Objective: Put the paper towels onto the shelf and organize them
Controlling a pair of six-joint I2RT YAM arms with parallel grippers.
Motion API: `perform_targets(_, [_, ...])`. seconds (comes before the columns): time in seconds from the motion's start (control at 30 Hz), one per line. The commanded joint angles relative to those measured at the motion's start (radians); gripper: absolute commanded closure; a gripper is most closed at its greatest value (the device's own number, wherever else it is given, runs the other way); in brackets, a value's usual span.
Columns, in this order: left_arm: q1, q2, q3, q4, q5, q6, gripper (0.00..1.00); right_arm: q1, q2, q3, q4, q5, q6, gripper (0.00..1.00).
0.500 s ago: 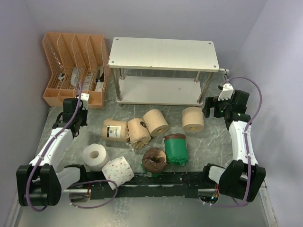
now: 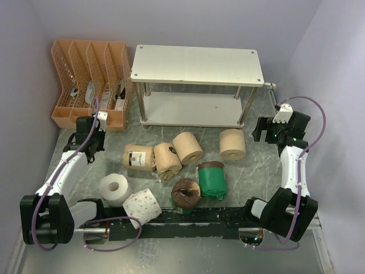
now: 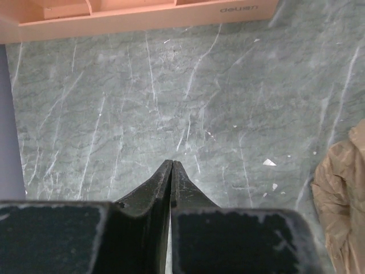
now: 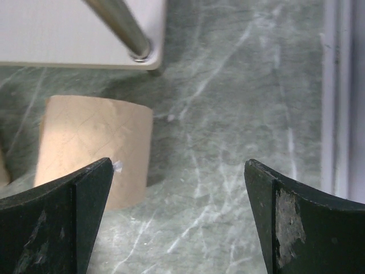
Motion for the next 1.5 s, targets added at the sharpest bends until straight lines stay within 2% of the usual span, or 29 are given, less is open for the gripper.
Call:
perform_targets(0.0, [0.009,0.007,0.109,-0.063,0.073,0.001,0.86,0.003,-0.007,-0.047,0.022,-0.219,-0.001,0.0])
perform_targets(0.1, [0.009,0.021,0.15,-0.107,0.145,0.006,0.89,0.065,-0.042,-0.047,-0.004,-0.234,-0.057,0.0])
perform_targets(0.23, [0.009,-0.007,0.138,-0.119,0.241,0.005,0.92,0.392,0.041,0.125,-0.228,-0.012,-0.224,0.0])
perform_targets(0.27, [0.009,-0.022,0.138,-0.125,0.241,0.01,0.93,0.463,0.055,0.166,-0.256,0.016,-0.233,0.0])
perform_targets(0.37, [0.009,-0.081,0.133,-0.11,0.178,0.012,0.91,0.531,0.029,0.207,-0.282,-0.043,-0.242,0.0])
perform_targets(0.47, [0.009,-0.108,0.2,-0.192,0.116,0.006,0.66,0.603,-0.019,0.183,-0.286,-0.098,-0.269,0.0])
perform_targets(0.5, [0.009,-0.105,0.229,-0.245,0.124,0.012,0.29,0.638,-0.031,0.165,-0.281,-0.098,-0.288,0.01])
perform_targets(0.53, [0.009,-0.104,0.25,-0.284,0.153,0.019,0.01,0.673,-0.043,0.145,-0.266,-0.078,-0.304,0.02])
perform_targets(0.63, [0.011,-0.085,0.296,-0.374,0.272,0.051,0.03,0.784,-0.055,0.071,-0.19,0.026,-0.363,0.09])
perform_targets(0.7, [0.012,-0.068,0.307,-0.387,0.293,0.038,0.03,0.828,-0.052,0.042,-0.133,0.075,-0.4,0.09])
perform_targets(0.9, [0.057,-0.096,0.252,-0.342,0.37,0.035,0.03,0.845,-0.005,0.033,-0.091,0.049,-0.501,0.07])
perform_targets(1.07, [0.104,-0.107,0.243,-0.344,0.399,0.042,0.03,0.874,0.037,0.04,-0.047,0.037,-0.455,0.09])
perform_targets(1.27, [0.127,-0.107,0.24,-0.346,0.421,0.049,0.03,0.996,0.094,0.018,0.016,0.113,-0.41,0.12])
perform_targets(1.47, [0.133,-0.124,0.235,-0.344,0.426,0.052,0.03,1.025,0.167,0.038,0.042,0.131,-0.394,0.15])
